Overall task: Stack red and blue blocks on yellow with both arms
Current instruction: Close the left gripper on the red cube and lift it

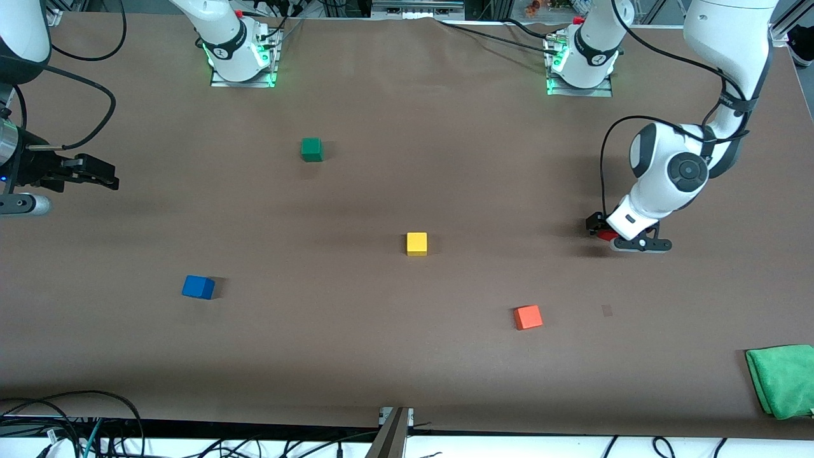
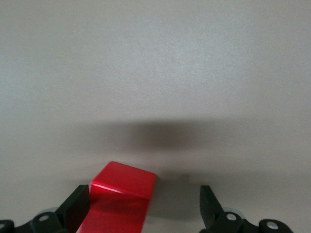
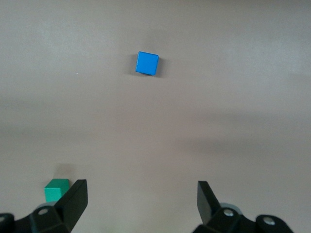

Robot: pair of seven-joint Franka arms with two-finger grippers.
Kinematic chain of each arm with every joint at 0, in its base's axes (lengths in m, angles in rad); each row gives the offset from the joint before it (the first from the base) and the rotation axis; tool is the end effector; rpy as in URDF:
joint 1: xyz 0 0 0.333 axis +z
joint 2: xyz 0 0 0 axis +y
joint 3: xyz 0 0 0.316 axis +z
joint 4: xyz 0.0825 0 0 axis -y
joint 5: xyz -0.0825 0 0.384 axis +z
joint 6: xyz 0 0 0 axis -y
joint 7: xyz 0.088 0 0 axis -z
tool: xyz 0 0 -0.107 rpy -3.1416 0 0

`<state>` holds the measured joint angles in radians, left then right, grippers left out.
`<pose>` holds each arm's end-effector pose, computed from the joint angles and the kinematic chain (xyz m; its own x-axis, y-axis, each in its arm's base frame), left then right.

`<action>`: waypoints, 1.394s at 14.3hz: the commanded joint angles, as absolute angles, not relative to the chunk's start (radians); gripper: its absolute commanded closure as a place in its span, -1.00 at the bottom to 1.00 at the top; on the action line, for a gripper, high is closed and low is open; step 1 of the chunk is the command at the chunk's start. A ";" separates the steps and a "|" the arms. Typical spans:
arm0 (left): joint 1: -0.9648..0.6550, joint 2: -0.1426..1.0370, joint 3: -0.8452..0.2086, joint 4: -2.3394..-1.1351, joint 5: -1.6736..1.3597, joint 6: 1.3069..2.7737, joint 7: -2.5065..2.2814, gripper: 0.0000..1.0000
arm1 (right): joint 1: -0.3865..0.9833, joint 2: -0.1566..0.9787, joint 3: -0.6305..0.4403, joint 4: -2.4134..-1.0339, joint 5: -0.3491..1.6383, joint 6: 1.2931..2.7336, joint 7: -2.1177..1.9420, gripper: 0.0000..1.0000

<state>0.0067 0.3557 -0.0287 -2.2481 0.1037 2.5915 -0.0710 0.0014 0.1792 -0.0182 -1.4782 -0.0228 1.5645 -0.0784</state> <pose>0.5414 -0.0142 0.2049 0.9992 -0.0378 -0.0105 -0.0382 -0.9983 -0.0439 0.6048 -0.0117 0.5636 0.9936 0.0615 -0.0945 0.0635 -0.9978 0.0186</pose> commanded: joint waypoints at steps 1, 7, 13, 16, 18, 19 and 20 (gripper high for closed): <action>0.009 0.385 -0.021 -2.232 0.129 2.599 -0.083 -1.00 | -0.003 0.176 -0.014 -1.482 -0.028 1.568 -0.086 -1.00; 0.017 0.400 -0.017 -2.217 0.129 2.619 -0.084 -1.00 | -0.003 0.176 -0.014 -1.482 -0.028 1.566 -0.086 -1.00; 0.008 0.337 -0.023 -2.112 0.129 2.341 -0.092 -1.00 | -0.006 0.176 -0.014 -1.482 -0.028 1.565 -0.086 -1.00; 0.014 0.337 -0.023 -2.114 0.129 2.350 -0.080 -1.00 | -0.006 0.176 -0.014 -1.482 -0.028 1.565 -0.086 -1.00; 0.020 0.376 -0.020 -2.121 0.129 2.413 -0.078 -1.00 | -0.005 0.176 -0.014 -1.483 -0.028 1.565 -0.086 -1.00; 0.020 0.391 -0.020 -2.123 0.129 2.430 -0.078 -1.00 | -0.006 0.176 -0.014 -1.482 -0.026 1.565 -0.086 -1.00; 0.020 0.394 -0.020 -2.123 0.129 2.433 -0.080 -1.00 | -0.005 0.176 -0.014 -1.482 -0.026 1.565 -0.086 -1.00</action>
